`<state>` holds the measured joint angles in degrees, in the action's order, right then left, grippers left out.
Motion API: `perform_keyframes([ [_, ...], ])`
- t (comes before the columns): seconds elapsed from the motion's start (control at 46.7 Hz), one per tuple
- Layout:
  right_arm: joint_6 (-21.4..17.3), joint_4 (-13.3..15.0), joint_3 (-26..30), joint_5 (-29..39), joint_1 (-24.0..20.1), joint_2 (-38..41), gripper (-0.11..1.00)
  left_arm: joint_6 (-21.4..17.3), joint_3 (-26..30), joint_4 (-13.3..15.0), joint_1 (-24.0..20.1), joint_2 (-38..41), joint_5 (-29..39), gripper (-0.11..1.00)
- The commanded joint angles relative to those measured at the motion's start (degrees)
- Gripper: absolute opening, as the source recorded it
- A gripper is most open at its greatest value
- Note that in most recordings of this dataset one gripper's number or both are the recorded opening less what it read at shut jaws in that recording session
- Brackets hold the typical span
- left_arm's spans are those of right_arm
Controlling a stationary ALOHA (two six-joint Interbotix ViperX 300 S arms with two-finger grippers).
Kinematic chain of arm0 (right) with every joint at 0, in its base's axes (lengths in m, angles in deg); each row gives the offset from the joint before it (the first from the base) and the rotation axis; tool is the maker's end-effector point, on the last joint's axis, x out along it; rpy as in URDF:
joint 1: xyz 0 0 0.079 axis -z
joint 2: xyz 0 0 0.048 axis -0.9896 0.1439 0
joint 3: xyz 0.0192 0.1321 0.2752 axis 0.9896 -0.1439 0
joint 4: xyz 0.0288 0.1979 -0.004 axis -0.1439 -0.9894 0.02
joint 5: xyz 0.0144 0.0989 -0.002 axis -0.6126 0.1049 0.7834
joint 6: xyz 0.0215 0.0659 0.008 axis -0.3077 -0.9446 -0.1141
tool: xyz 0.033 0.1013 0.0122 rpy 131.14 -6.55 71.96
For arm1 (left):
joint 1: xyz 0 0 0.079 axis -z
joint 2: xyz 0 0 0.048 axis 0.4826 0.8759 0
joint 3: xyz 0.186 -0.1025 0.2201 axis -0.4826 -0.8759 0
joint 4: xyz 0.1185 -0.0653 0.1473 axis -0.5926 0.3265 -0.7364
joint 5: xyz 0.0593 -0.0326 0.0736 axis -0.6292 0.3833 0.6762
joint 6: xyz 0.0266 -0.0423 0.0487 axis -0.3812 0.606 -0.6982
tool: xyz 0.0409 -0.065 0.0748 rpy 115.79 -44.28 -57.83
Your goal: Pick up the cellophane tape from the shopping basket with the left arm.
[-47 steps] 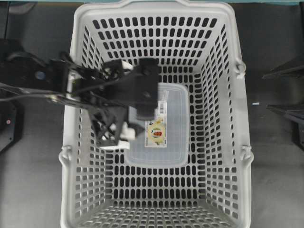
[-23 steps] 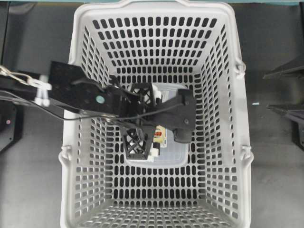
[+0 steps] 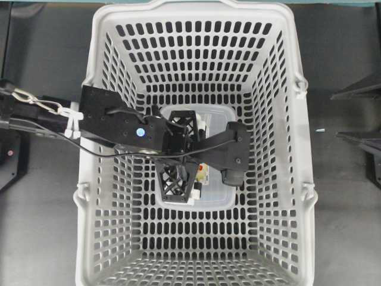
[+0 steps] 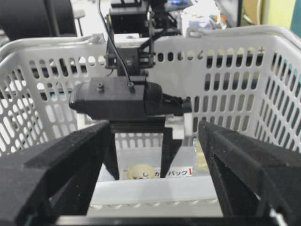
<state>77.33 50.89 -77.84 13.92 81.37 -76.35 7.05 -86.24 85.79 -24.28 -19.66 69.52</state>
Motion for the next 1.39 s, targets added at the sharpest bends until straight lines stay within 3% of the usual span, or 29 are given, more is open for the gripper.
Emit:
perform_keyframes([
  [0.0,0.1,-0.2,0.5,-0.7,0.3,0.4,0.73,-0.1,0.4,-0.2,0.1,0.2,-0.4,0.9],
  [0.193,0.1,-0.2,0.2,-1.0,0.4,0.4,0.73,-0.2,0.8,-0.2,0.0,0.5,0.1,0.85],
  [0.364,0.1,-0.2,0.2,-0.9,0.4,0.3,0.73,-0.2,0.9,-0.2,0.0,-0.8,0.6,0.49],
  [0.578,0.1,-0.2,-0.1,-1.0,0.5,-0.5,0.73,-0.3,4.3,-0.2,-0.6,-4.7,4.2,0.5],
  [1.006,0.1,-0.2,-0.1,-0.9,0.5,-2.3,0.73,-0.2,28.6,-0.2,-0.8,-4.7,29.1,0.5],
  [1.37,-0.1,-0.2,-0.1,-1.1,0.5,-2.4,0.73,-0.1,30.1,-0.2,-0.6,-3.1,31.0,0.5],
])
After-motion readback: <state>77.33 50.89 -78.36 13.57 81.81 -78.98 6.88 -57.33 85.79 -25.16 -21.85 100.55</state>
